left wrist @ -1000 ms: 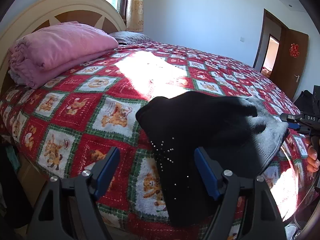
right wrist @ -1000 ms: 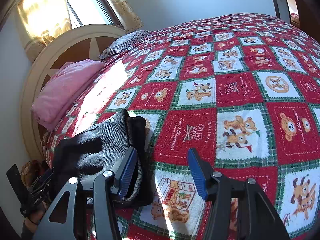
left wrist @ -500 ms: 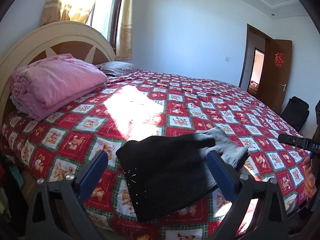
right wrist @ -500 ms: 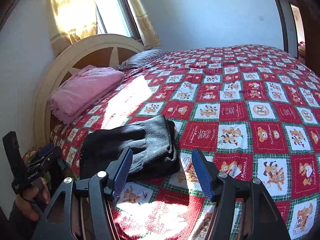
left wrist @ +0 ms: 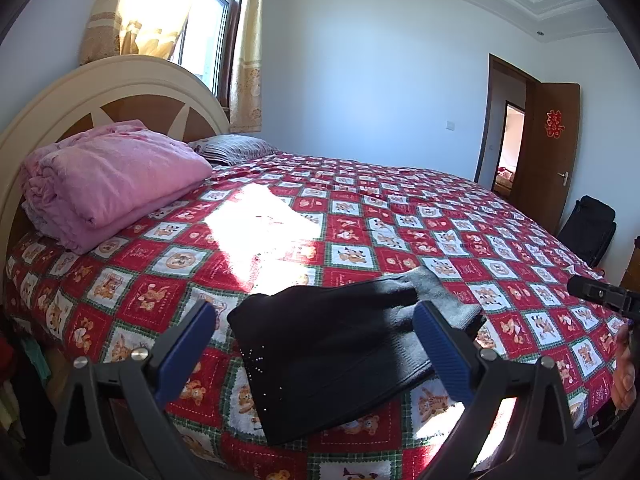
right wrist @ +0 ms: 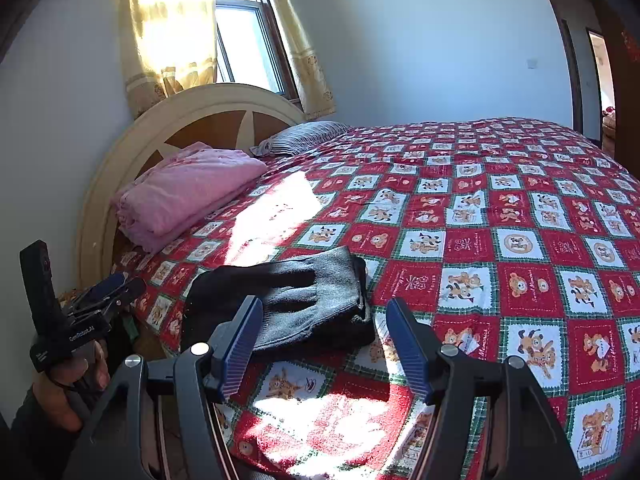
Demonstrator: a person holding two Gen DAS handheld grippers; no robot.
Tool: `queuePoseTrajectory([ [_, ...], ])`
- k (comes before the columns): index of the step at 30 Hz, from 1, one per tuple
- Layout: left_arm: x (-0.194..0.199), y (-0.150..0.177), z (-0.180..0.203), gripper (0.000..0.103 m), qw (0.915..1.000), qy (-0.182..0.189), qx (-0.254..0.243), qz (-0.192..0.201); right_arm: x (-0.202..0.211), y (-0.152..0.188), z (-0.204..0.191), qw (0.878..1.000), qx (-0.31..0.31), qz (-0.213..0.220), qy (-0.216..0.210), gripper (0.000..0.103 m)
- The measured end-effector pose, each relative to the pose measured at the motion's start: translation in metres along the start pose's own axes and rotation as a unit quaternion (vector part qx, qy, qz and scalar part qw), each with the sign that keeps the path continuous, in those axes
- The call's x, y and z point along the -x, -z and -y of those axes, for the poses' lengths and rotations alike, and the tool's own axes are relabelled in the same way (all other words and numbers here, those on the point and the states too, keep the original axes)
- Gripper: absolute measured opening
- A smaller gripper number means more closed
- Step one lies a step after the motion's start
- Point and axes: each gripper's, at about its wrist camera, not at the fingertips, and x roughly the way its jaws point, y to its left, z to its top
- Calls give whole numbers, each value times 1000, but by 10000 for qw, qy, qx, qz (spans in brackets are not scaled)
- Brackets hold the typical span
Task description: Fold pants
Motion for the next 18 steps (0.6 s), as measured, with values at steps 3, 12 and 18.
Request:
queuePoseTrajectory([
  [3,2,-1,0,101,10000,2,18,25,2,1,-3,10000,58,47,17,66],
  [12,2,-1,0,101,10000,0,19,22,0,4,-5,9999,99,17,3,67],
  [18,3,-1,1,101,10000,-4,18,12,2,4,-6,9999,114,82,27,67],
])
